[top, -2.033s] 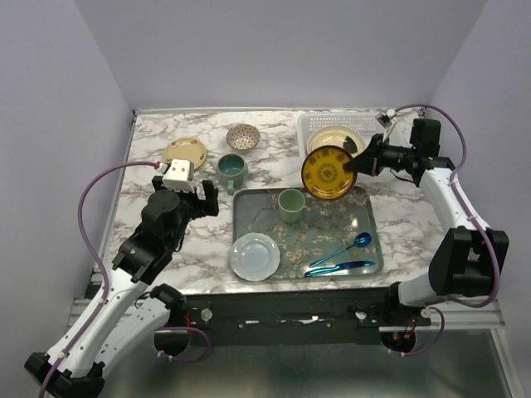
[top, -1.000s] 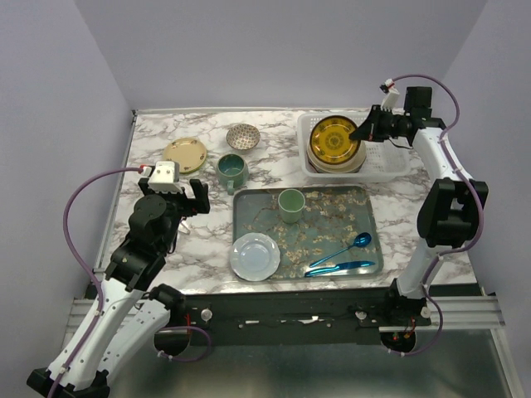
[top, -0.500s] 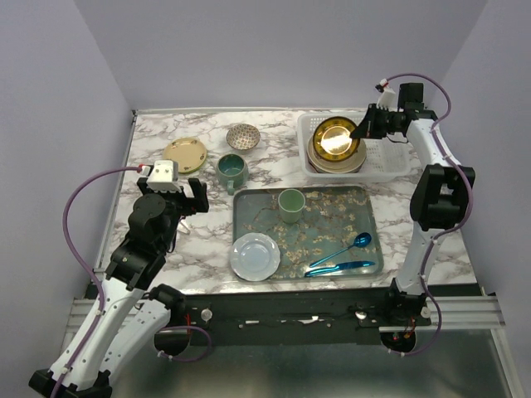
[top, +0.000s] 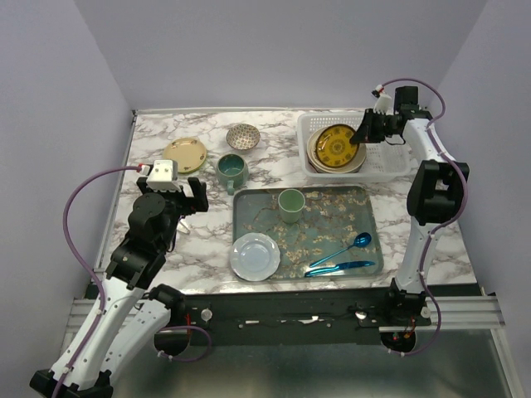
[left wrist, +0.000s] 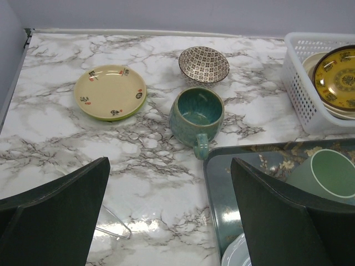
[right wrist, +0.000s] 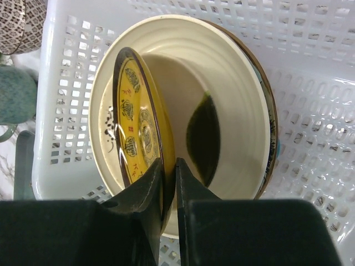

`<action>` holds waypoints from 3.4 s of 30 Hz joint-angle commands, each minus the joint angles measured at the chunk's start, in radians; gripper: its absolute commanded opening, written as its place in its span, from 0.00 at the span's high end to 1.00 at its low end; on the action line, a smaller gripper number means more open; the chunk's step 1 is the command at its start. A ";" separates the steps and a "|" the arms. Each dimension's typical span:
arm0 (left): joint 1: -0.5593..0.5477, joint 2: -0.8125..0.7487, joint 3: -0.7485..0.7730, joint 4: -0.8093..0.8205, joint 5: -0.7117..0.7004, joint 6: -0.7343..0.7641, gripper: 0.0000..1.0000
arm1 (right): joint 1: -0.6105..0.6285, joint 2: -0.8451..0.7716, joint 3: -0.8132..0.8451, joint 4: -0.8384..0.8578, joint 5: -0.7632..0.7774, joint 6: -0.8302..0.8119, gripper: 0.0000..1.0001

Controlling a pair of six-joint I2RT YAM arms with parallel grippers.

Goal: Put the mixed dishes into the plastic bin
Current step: Place the plate in the plastic bin, then pick up the plate at the center of the board.

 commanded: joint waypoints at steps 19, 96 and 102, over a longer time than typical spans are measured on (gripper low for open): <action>0.019 -0.001 -0.014 0.018 0.035 -0.003 0.01 | -0.006 -0.033 0.039 -0.059 0.099 -0.087 0.37; 0.475 0.722 0.218 0.044 0.353 -0.600 0.01 | -0.016 -1.249 -0.989 0.446 -0.435 -0.062 0.00; 0.474 0.876 0.362 -0.042 0.342 -0.578 0.01 | -0.016 -1.243 -0.989 0.446 -0.432 -0.064 0.00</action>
